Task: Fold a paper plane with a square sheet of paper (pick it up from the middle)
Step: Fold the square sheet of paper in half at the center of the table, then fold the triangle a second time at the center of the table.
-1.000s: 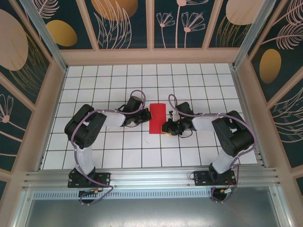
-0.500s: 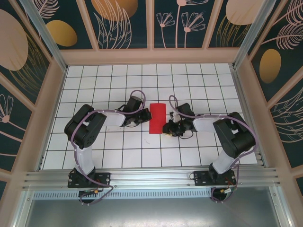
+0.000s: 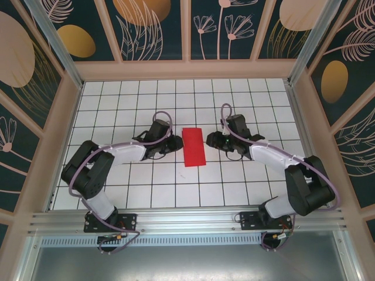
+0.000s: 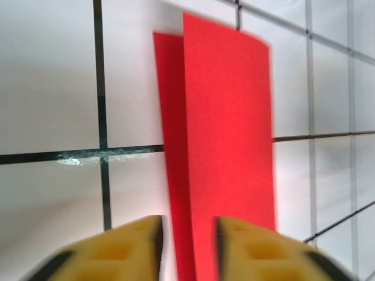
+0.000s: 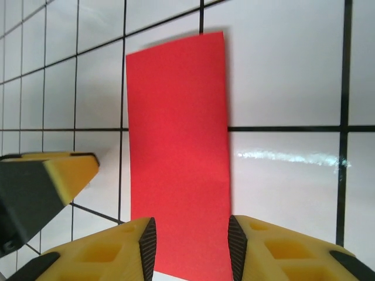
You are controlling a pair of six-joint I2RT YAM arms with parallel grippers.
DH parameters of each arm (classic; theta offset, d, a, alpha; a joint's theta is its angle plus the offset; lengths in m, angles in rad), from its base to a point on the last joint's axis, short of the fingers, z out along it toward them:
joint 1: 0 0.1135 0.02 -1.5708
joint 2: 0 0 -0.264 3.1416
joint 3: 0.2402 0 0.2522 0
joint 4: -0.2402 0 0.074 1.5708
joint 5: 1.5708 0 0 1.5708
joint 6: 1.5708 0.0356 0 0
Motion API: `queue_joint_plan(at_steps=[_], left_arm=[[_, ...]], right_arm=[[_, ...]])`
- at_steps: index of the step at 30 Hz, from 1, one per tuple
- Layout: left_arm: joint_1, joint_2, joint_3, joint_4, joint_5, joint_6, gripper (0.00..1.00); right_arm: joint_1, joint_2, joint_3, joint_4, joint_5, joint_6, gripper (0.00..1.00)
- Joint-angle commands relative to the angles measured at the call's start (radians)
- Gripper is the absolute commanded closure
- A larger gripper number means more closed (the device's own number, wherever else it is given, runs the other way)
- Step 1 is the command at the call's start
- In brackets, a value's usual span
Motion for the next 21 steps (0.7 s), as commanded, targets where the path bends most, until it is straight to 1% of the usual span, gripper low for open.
queue_joint_plan(at_steps=[1, 5, 7, 10, 16, 18, 21], left_arm=[[-0.004, -0.067, -0.056, 0.054, -0.071, -0.033, 0.6], [-0.004, -0.102, -0.115, 0.102, -0.094, -0.075, 0.51], [-0.003, -0.106, -0.138, 0.129, -0.085, -0.097, 0.47], [-0.003, -0.091, -0.161, 0.188, -0.037, -0.127, 0.46], [-0.003, -0.012, -0.174, 0.354, 0.108, -0.205, 0.48], [-0.003, 0.008, -0.177, 0.392, 0.133, -0.228, 0.49], [-0.003, 0.024, -0.162, 0.362, 0.124, -0.228, 0.49]], right_arm=[[-0.017, 0.035, 0.044, 0.003, -0.025, -0.001, 0.6], [-0.009, 0.133, 0.078, 0.008, -0.065, 0.008, 0.61], [-0.009, 0.168, 0.091, 0.024, -0.094, 0.01, 0.61], [-0.004, 0.21, 0.115, 0.032, -0.121, 0.006, 0.61], [0.006, 0.286, 0.165, 0.039, -0.163, -0.001, 0.62], [0.008, 0.301, 0.169, 0.044, -0.16, 0.004, 0.62], [0.009, 0.306, 0.167, 0.054, -0.159, 0.009, 0.62]])
